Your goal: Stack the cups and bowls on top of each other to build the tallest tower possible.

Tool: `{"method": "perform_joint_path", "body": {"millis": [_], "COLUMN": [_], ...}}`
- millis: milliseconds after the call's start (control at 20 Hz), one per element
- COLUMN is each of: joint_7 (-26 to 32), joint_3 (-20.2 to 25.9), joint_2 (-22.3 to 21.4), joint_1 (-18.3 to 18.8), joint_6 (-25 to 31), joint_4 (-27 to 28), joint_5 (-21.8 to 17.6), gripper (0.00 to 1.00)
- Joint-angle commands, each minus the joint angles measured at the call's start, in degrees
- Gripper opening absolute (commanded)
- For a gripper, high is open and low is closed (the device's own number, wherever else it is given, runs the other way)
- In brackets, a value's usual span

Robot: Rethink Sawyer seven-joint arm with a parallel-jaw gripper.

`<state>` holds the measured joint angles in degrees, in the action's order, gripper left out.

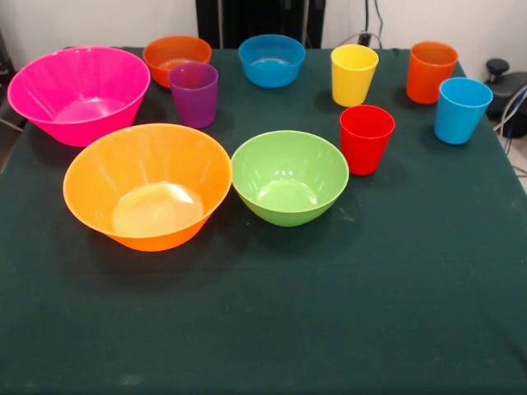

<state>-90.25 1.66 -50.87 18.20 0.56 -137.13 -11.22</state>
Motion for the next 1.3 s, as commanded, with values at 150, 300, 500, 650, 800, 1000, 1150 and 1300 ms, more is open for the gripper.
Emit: {"method": "perform_joint_path", "body": {"millis": [150, 300, 500, 650, 800, 1000, 1150, 1300], "joint_7": [-7.19, -7.4, -7.62, -7.7, -7.66, -7.49, -7.19, -6.74], "joint_3": [-0.43, -0.49, -0.45, -0.88, -0.85, -0.44, -0.27, 0.19], "joint_2": [10.16, 11.32, 13.44, 14.98, 16.62, 18.52, 18.93, 18.41], "joint_1": [-1.25, -1.39, -1.31, -1.7, -1.7, -1.08, -0.59, 0.32], "joint_6": [-4.09, -4.76, -6.18, -7.43, -8.29, -9.2, -8.98, -8.12], "joint_4": [6.69, 7.18, 8.04, 8.7, 9.33, 10.12, 10.66, 10.61], "joint_5": [-2.63, -2.64, -2.75, -2.76, -2.54, -2.49, -2.48, -2.74], "gripper": [1.0, 1.0, 1.0, 1.0, 1.0, 1.0, 1.0, 1.0]}}
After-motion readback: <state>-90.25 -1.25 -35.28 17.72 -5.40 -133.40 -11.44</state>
